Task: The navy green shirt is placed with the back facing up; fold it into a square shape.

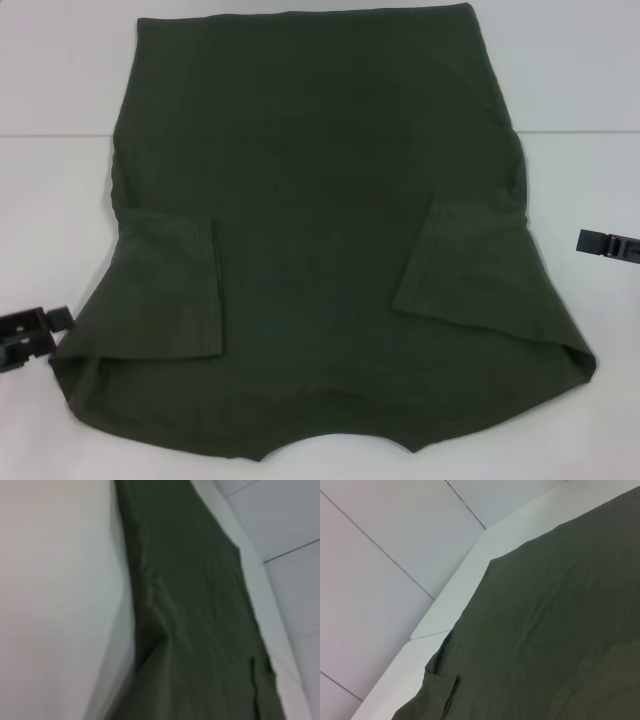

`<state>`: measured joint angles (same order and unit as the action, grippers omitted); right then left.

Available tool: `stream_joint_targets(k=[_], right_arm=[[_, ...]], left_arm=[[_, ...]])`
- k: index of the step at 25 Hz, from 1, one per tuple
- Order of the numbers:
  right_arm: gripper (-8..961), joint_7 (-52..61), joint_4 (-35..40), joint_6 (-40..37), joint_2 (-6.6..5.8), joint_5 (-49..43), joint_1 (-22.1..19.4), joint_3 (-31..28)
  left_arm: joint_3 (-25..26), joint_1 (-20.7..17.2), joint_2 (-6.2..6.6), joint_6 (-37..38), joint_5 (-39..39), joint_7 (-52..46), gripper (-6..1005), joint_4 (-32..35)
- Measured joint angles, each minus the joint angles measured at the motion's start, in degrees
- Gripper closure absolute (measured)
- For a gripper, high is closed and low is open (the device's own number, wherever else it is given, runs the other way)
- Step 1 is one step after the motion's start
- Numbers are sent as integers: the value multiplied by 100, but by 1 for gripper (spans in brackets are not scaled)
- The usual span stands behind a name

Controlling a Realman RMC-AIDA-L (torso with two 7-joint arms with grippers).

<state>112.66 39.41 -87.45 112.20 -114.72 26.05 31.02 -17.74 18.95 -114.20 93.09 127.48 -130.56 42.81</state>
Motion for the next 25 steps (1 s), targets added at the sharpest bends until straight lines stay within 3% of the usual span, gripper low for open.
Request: stream_joint_targets(k=[15, 25], right_arm=[[220, -3, -4, -43, 4, 3, -13, -121], [222, -7, -4, -52, 12, 2, -30, -132]], left_arm=[[-342, -194, -80, -84, 249, -582, 386, -139], [-237, -197, -168, -357, 410, -667, 386, -152]])
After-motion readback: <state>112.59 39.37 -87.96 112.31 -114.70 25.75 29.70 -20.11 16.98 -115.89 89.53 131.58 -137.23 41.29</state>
